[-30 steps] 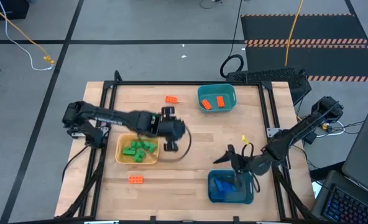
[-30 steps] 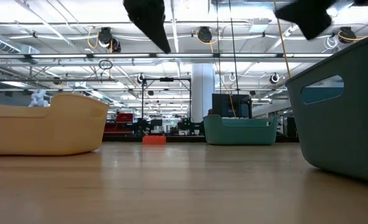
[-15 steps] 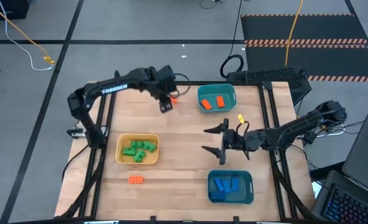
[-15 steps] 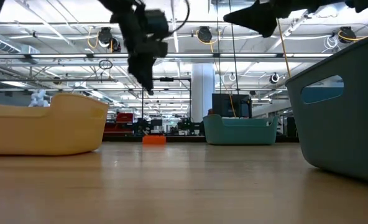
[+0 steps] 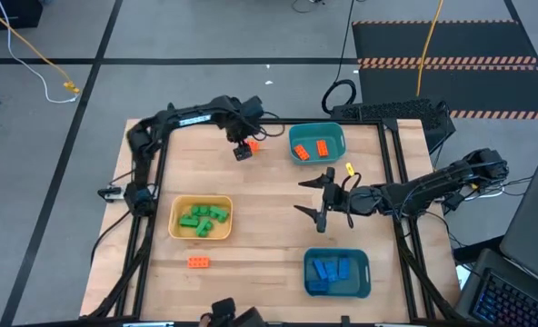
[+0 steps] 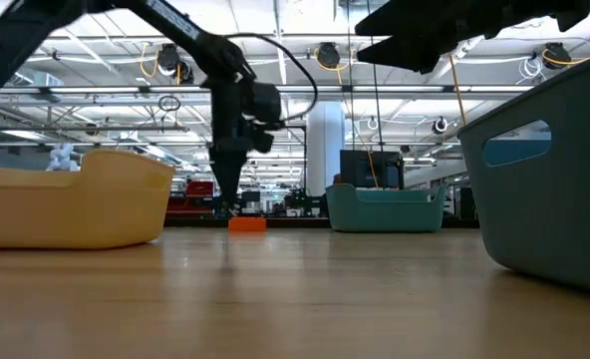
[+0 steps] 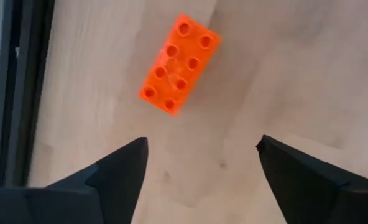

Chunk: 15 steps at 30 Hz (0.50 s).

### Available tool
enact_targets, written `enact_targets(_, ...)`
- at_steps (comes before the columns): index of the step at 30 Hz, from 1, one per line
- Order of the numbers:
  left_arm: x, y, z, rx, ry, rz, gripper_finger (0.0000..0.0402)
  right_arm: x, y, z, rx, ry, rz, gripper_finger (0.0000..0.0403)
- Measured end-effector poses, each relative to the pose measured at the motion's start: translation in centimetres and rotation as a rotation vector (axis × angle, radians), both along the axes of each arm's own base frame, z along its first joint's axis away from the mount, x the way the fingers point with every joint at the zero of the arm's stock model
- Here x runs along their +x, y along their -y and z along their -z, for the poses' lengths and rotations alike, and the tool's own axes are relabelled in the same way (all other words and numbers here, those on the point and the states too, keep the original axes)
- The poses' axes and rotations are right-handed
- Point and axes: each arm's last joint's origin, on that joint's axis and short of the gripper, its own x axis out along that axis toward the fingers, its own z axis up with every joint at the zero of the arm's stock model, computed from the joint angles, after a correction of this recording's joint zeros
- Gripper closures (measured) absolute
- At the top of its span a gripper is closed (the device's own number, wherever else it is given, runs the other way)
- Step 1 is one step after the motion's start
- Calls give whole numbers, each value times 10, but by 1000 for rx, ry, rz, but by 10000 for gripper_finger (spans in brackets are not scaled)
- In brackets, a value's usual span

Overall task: Sort & place blocks by color
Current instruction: Put the orange game piece into the green bin

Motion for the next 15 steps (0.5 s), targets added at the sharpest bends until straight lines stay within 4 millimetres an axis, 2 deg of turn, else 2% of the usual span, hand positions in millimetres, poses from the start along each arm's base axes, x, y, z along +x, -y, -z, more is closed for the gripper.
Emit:
enact_targets(4, 9, -7, 15, 6, -93, 67, 77, 1, 6, -1, -20, 1, 19, 85)
enact_targets(7, 14, -8, 18, 25, -80, 120, 74, 1, 9, 0, -31, -9, 29, 85)
enact_targets(15, 20, -15, 18, 99, -38, 181, 109, 2, 13, 1, -60, -27, 42, 85)
